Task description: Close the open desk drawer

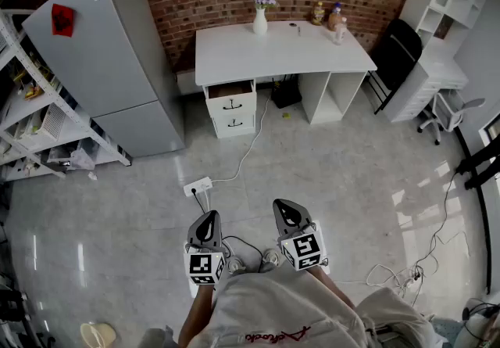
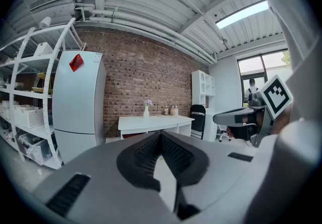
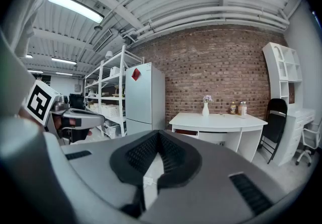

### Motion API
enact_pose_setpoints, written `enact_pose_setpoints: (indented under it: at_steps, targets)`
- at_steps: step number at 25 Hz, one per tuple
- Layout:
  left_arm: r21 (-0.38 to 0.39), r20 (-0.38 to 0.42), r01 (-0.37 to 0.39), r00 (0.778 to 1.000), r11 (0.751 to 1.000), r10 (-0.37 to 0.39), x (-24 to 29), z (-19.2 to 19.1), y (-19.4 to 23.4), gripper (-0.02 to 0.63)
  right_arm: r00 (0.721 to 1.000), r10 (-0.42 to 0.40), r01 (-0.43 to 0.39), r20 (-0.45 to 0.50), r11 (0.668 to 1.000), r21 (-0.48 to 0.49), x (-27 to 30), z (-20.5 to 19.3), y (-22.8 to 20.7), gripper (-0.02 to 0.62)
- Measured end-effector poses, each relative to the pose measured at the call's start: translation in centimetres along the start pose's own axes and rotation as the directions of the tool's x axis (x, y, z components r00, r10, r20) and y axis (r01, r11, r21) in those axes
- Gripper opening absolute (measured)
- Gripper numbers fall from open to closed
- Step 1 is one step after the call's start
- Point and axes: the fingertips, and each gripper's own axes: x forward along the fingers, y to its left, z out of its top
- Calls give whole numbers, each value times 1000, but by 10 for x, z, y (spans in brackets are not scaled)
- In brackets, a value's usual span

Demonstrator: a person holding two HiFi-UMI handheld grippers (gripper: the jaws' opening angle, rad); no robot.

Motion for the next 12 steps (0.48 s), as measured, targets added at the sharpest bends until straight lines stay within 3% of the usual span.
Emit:
enact_pose_setpoints:
  at_steps: [12]
  targets:
    - [7,-11,-3,1000,1000,3,15,0,-21,12,1000,17,-18,18,999,30,-7,-4,-23,17]
